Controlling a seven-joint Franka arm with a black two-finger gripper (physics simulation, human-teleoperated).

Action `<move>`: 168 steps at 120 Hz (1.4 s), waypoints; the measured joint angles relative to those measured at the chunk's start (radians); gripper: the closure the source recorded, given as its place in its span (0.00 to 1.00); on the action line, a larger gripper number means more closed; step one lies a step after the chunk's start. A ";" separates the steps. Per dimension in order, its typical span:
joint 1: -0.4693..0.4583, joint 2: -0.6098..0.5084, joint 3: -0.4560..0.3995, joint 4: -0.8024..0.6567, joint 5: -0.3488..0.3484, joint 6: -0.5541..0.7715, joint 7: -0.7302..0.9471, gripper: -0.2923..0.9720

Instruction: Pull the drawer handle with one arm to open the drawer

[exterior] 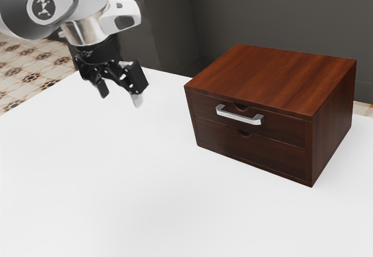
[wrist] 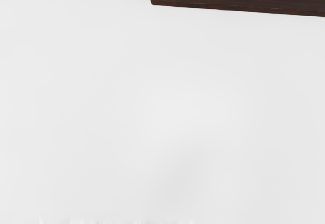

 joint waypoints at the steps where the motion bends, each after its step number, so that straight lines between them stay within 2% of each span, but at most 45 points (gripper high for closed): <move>1: 0.004 -0.001 0.000 0.001 0.002 -0.002 -0.004 0.23; 26: 0.015 -0.003 0.002 0.012 0.019 -0.032 -0.087 0.23; 36: 0.019 -0.001 -0.011 0.217 0.010 -0.078 -0.133 0.23; 44: 0.026 0.010 -0.071 0.293 0.006 -0.089 -0.231 0.23; 51: -0.006 0.043 -0.106 0.312 0.002 -0.086 -0.344 0.23; 67: -0.092 0.134 -0.120 0.316 -0.012 -0.021 -0.572 0.23; 76: -0.093 0.164 -0.121 0.316 -0.025 0.020 -0.680 0.23; 93: 0.015 0.190 -0.121 0.264 -0.053 0.102 -0.849 0.23; 99: 0.029 0.170 -0.120 0.171 -0.062 0.156 -0.899 0.23; 107: 0.027 0.128 -0.120 0.026 -0.074 0.258 -0.960 0.23; 121: 0.010 0.093 -0.120 -0.120 -0.105 0.418 -1.051 0.23; 145: -0.023 0.079 -0.121 -0.220 -0.140 0.602 -1.169 0.23; 168: -0.036 0.056 -0.116 -0.285 -0.169 0.687 -1.256 0.23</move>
